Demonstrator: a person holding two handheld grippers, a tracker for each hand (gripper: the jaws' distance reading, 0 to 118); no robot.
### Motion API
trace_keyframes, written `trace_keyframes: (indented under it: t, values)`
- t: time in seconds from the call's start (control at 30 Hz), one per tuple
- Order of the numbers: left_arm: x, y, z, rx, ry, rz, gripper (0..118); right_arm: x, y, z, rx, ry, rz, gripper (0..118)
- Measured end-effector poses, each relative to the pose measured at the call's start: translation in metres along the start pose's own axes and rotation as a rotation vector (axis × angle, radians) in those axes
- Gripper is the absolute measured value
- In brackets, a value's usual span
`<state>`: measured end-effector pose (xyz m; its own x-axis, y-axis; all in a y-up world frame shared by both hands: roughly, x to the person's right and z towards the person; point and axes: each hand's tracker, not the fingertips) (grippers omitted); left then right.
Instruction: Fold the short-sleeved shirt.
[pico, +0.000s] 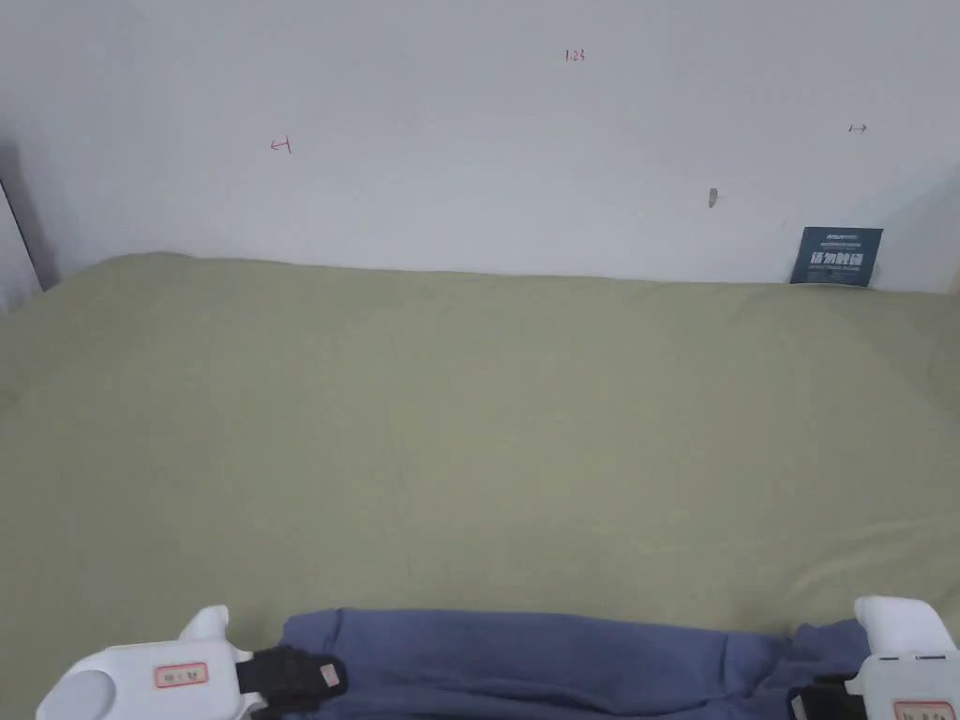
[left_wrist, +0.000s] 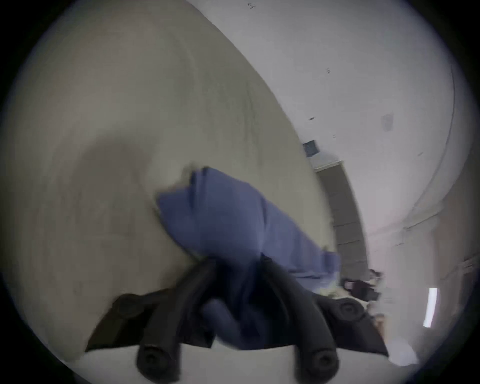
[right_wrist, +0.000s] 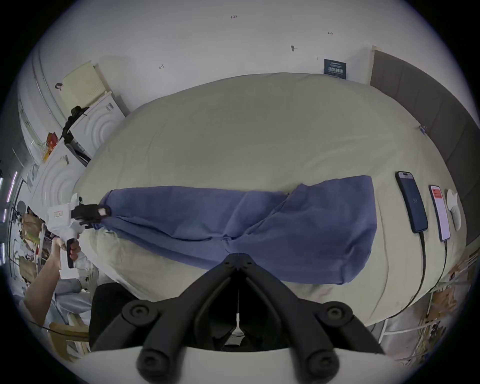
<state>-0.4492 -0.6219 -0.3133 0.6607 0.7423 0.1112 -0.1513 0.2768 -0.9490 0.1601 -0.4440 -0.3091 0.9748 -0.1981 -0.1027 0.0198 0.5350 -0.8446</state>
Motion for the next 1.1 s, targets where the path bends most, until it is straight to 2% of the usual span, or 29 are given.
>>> trace_keyframes:
  t: [0.07,0.13,0.3,0.43,0.53,0.67,0.87,0.9,0.93,0.97,1.0,1.1]
  values:
    - [0.002,-0.012,-0.009,0.065,-0.07,0.043,18,0.003,-0.004,0.0,-0.009,0.007,-0.007,0]
    - [0.016,-0.012,0.0,0.093,-0.054,0.063,17,0.006,-0.008,0.005,-0.011,0.009,-0.007,0]
    - [0.071,0.02,0.018,0.166,-0.07,-0.125,17,0.019,-0.009,0.012,0.004,-0.019,0.002,0]
    - [0.137,0.064,0.016,0.137,-0.029,-0.362,17,0.033,-0.009,0.013,0.044,-0.02,-0.039,0]
    - [0.175,0.078,-0.012,0.082,-0.063,-0.439,17,0.042,-0.012,0.015,0.089,-0.004,-0.081,0]
    - [0.209,0.087,-0.057,0.002,-0.025,-0.513,17,0.053,-0.015,0.016,0.111,-0.004,-0.115,0]
    - [0.213,0.074,-0.137,-0.148,-0.1,-0.492,18,0.066,-0.021,0.008,0.097,-0.032,-0.137,0]
    - [0.212,0.07,-0.146,-0.154,-0.102,-0.486,23,0.068,-0.021,0.007,0.093,-0.047,-0.139,0]
    - [0.209,0.064,-0.154,-0.161,-0.11,-0.466,40,0.069,-0.022,0.005,0.093,-0.055,-0.14,0]
    - [0.205,0.06,-0.16,-0.172,-0.128,-0.437,78,0.071,-0.022,0.003,0.095,-0.057,-0.144,0]
    - [0.2,0.052,-0.164,-0.176,-0.148,-0.391,97,0.073,-0.022,0.003,0.096,-0.056,-0.155,0]
    - [0.184,0.034,-0.163,-0.141,-0.267,-0.252,99,0.079,-0.022,0.004,0.093,-0.028,-0.203,0]
